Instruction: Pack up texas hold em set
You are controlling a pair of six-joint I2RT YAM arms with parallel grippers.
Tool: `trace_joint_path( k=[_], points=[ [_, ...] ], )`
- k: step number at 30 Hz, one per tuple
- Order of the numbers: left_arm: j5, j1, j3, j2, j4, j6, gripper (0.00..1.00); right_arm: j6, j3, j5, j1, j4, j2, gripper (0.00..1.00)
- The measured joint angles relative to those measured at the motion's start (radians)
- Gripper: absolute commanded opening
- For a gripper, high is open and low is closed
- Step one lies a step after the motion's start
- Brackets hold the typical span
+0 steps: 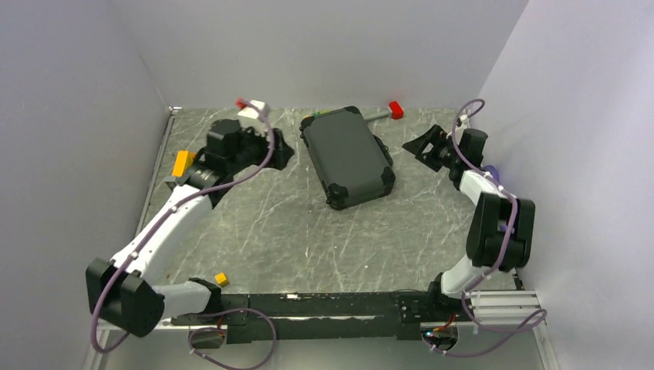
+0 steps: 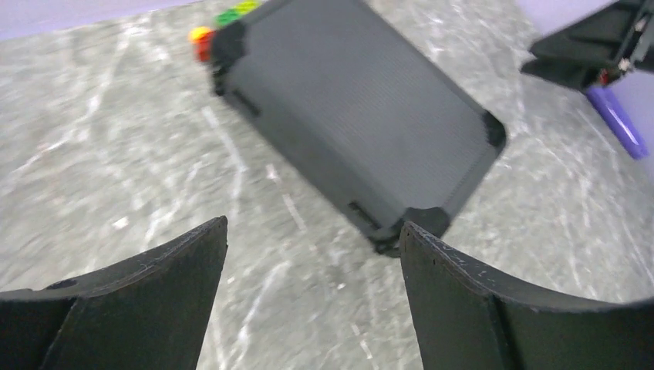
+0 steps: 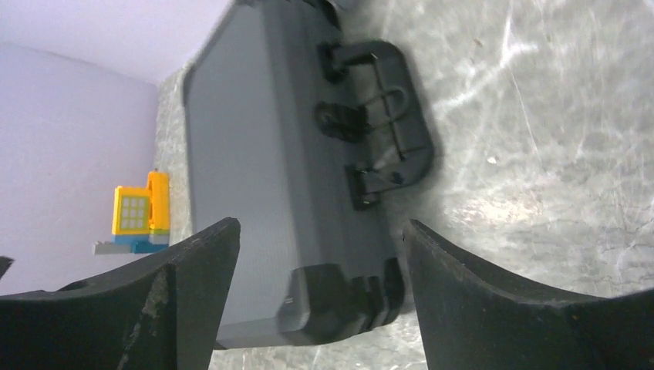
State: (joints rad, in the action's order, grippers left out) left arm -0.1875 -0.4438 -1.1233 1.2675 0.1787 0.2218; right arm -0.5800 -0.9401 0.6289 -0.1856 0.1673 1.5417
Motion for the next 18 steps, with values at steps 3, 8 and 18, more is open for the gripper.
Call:
trace_joint_path(
  k=[3,8,18],
  points=[
    [0.002,0.092,0.048,-0.084,0.035,-0.013,0.88,-0.044,0.0,0.055,-0.014,0.04,0.129,0.81],
    [0.01,0.198,0.134,-0.186,0.09,-0.061,0.88,-0.101,0.054,0.144,0.003,0.152,0.178,0.81],
    [0.03,0.247,0.206,-0.206,0.096,-0.106,0.88,-0.093,0.099,0.2,0.108,0.25,0.206,0.77]
  ],
)
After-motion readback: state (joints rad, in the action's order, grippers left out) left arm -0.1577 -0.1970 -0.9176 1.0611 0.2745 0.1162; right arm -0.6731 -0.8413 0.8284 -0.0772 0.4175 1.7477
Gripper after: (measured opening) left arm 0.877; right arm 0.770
